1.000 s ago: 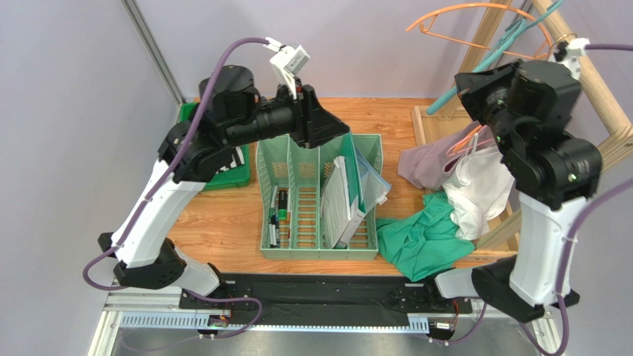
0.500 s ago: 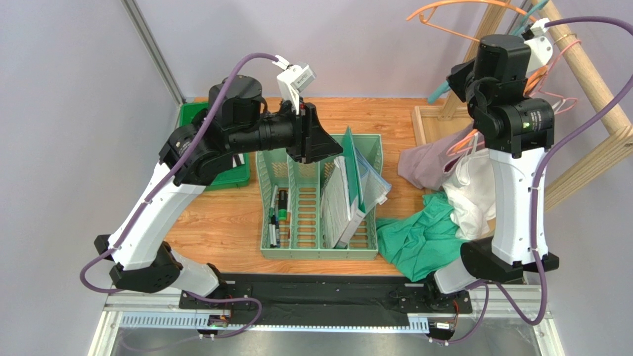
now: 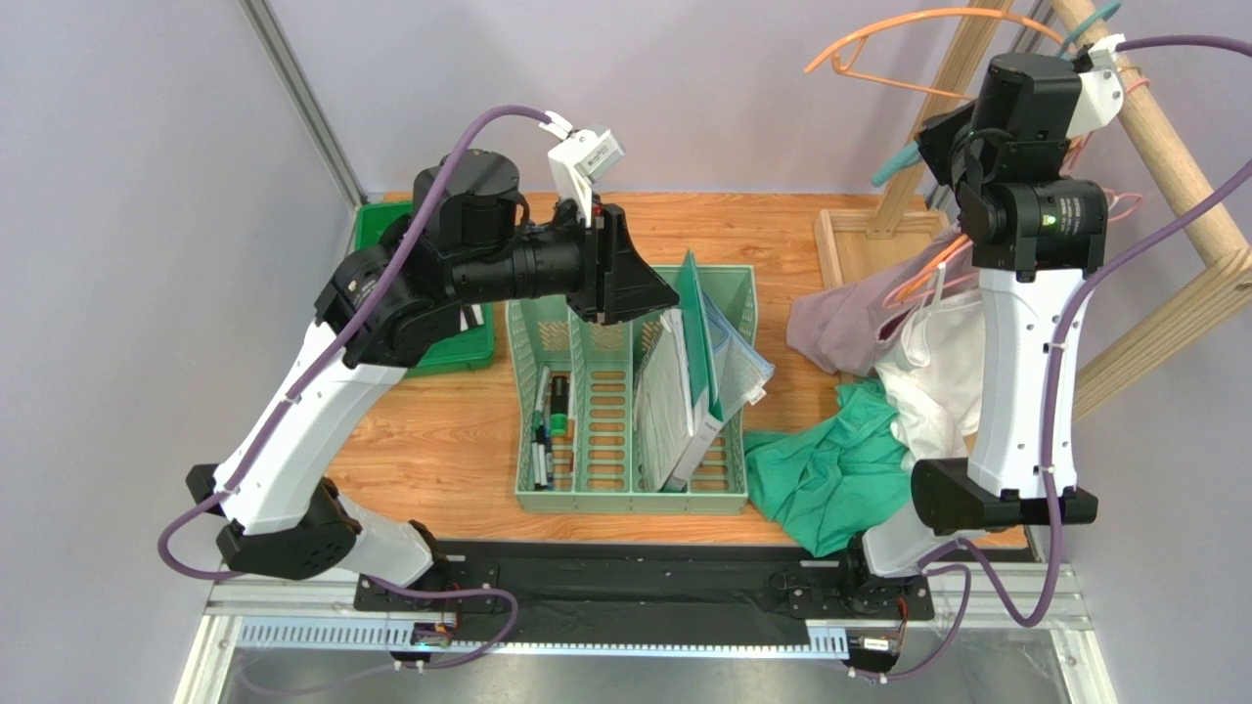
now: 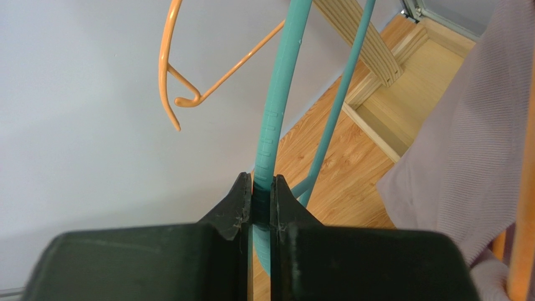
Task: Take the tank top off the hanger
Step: Place the hanger at the clothesline, then pick up the tank top from the center of the board.
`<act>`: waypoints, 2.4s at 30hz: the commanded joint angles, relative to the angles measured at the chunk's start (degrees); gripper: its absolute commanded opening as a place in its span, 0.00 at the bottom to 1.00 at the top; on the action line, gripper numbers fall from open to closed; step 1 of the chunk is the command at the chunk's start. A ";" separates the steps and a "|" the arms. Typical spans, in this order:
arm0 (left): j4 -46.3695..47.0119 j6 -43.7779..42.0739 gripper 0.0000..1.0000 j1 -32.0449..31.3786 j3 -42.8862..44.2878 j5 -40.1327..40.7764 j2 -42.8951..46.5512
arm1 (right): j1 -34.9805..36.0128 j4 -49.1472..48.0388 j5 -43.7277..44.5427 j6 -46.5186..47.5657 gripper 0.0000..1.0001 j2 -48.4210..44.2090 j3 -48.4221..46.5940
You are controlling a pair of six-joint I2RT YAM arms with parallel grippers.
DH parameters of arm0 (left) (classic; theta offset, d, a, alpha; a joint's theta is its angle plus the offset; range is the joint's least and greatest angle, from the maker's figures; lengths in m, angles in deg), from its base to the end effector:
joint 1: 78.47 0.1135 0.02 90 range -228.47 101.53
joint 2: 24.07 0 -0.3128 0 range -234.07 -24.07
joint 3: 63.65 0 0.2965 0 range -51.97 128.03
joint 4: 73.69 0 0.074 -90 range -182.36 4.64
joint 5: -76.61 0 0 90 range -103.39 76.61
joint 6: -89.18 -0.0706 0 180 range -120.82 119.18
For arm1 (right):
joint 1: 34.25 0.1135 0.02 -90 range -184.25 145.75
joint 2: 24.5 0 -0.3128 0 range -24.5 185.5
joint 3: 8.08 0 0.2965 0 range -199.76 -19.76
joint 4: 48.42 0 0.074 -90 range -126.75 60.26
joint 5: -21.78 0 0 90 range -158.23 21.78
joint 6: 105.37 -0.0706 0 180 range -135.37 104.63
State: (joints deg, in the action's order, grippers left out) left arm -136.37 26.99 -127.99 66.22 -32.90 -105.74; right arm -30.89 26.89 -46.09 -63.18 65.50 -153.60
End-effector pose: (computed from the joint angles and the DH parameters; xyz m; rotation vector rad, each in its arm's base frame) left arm 0.1823 -0.2499 0.6089 0.6326 1.8974 -1.2255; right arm 0.3200 -0.0079 0.6235 0.9499 1.6419 0.2390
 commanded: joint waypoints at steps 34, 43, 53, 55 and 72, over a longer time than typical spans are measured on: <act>17.69 -24.04 0.58 -35.65 -10.44 16.43 -19.31 | -1.25 25.65 -22.22 17.31 1.00 -31.98 10.00; 16.64 -20.87 0.59 -35.74 -2.80 27.50 -37.32 | -1.25 29.61 -23.17 13.54 1.00 -38.05 6.24; 19.98 -18.15 0.66 -35.65 -2.36 31.46 -48.84 | -0.54 31.20 -24.94 12.48 1.00 -39.28 6.84; 19.98 -17.88 0.72 -35.65 -0.43 32.77 -51.82 | -0.46 31.11 -25.12 12.65 1.00 -39.11 6.58; 19.98 -20.78 0.32 -32.57 1.16 29.00 -60.10 | 1.66 31.55 -22.66 12.57 1.00 -38.05 4.38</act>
State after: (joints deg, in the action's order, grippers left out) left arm -116.11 6.97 -161.28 67.22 0.17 -164.84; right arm -29.54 40.62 -69.35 -50.50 26.42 -148.90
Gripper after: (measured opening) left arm 0.422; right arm 0.998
